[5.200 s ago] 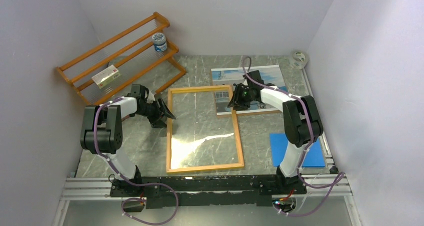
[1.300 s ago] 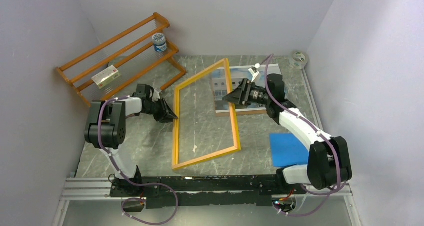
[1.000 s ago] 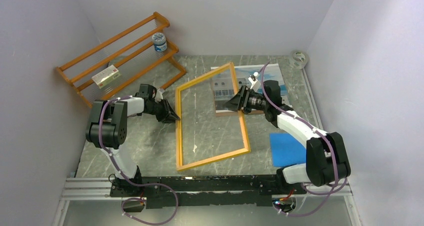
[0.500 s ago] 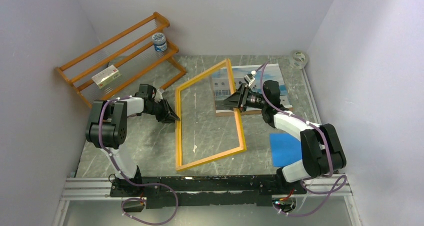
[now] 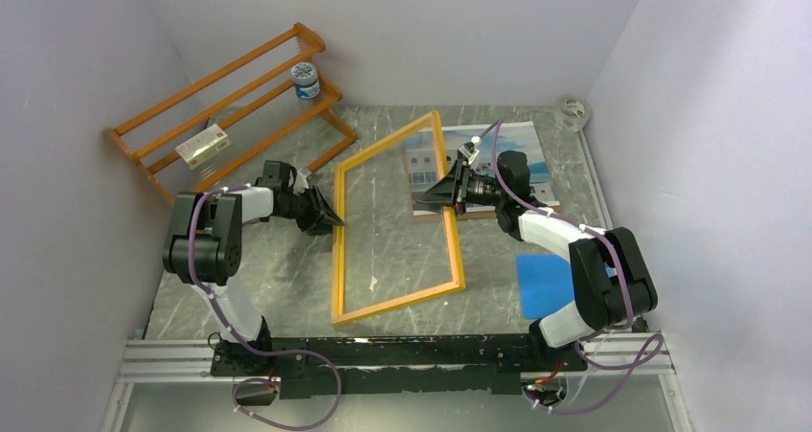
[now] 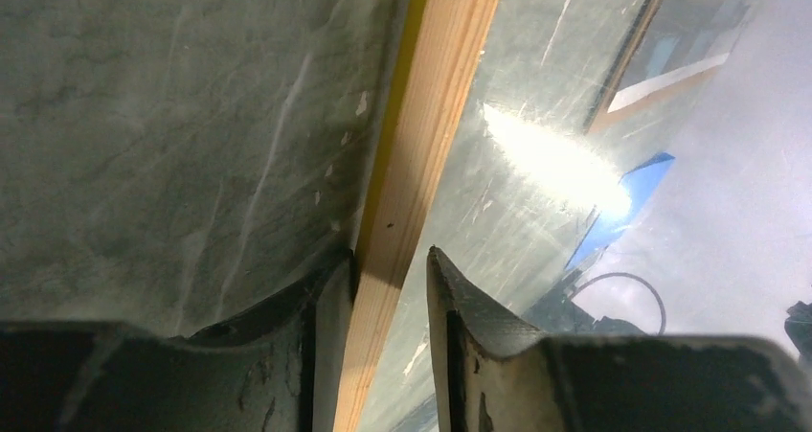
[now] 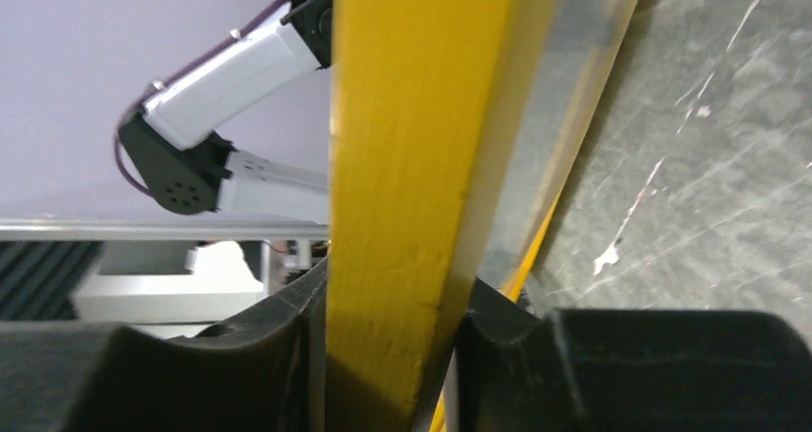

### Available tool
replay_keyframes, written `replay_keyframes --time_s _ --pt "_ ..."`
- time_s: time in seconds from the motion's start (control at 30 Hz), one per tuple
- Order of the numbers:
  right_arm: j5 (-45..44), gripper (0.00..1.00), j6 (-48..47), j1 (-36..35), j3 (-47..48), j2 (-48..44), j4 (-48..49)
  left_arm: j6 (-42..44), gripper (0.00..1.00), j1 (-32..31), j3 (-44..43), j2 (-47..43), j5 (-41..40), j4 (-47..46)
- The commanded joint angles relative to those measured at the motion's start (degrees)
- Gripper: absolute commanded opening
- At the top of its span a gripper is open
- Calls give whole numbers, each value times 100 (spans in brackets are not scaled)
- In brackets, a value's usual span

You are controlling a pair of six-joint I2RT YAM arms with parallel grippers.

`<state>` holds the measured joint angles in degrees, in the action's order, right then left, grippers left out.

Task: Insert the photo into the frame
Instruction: Pick up the photo frame from the center of the board.

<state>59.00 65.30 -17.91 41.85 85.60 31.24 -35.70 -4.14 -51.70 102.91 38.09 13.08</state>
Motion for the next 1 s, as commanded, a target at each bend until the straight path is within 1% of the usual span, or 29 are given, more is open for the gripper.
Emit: replay_keyframes --time_s 0.0,0.07,0.17,0.23,0.3,0.37,0.43,0.5,0.57,0.6,0.7,0.77,0.87,0.97 --pt "3 28 449 -177 35 176 1173 -169 42 -131 204 -227 19 -132" --pt "18 27 525 -177 23 212 1287 -177 47 -131 265 -348 -50 -177" --pt "12 33 606 -173 -4 290 1384 -192 56 -129 392 -582 -175 -272" --pt "18 38 849 -170 -90 372 1744 -214 64 -131 467 -707 -211 -367" --pt "40 49 1285 -177 -194 521 2413 -208 69 -131 494 -711 -182 -400" --pt "30 63 1601 -175 -271 678 2861 -182 72 -131 478 -611 -53 -455" --pt "-4 70 1638 -201 -249 794 2846 -228 73 -130 511 -519 114 -606" --pt "-31 74 1352 -287 -146 821 2441 -318 75 -131 556 -493 214 -741" --pt "-86 76 789 -397 88 795 1540 -341 76 -131 575 -508 213 -792" --pt "-143 76 360 -458 242 775 827 -322 76 -131 567 -509 202 -771" --pt "-361 76 -407 -515 627 733 -417 -272 77 -131 522 -509 157 -687" --pt "-518 74 -785 -520 849 745 -1085 -289 79 -131 521 -510 141 -691" --pt "-591 67 -892 -537 962 766 -1304 -312 81 -131 523 -521 146 -725" --pt "-453 52 -648 -549 881 810 -874 -306 81 -131 512 -540 148 -711"
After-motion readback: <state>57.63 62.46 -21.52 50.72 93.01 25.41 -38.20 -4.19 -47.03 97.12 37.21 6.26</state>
